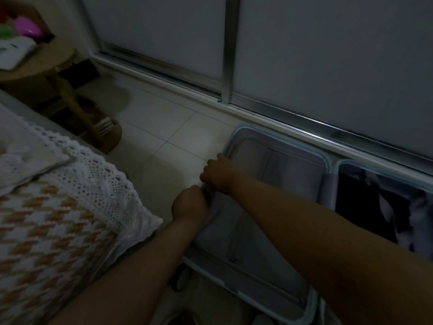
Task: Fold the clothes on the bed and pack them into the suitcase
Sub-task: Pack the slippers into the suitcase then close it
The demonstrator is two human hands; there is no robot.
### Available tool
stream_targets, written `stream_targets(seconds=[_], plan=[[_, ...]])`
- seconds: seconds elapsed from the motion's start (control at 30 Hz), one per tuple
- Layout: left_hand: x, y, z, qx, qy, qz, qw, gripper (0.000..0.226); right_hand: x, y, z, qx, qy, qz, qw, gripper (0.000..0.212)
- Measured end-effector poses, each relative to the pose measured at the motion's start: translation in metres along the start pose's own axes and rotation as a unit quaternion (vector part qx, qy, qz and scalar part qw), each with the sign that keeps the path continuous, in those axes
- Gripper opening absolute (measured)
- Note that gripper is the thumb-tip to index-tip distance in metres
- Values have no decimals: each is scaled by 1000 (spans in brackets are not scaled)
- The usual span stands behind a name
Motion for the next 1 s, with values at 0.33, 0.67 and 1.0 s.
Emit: stream_targets(seconds=[0.33, 0.67, 1.0], plan=[[-45, -93, -41, -199, -29, 174, 964, 76, -129, -134, -24, 81, -12, -202, 976, 18], [-131, -164, -169, -230, 85, 219, 944, 108, -305, -178, -102, 207, 163, -332, 906, 24], [-188, -183, -261, -289, 143, 169, 931, 73, -430, -135, -147, 634, 470, -278, 547, 75]])
Point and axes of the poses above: each hand's wrist, its own x-axis towards the middle knuckle, its own y-axis out of the palm, z = x × y, the point moved 9 cm from there along x, towards the middle knuckle, and after that the axes turned 9 degrees about x, right-handed, at the moved point
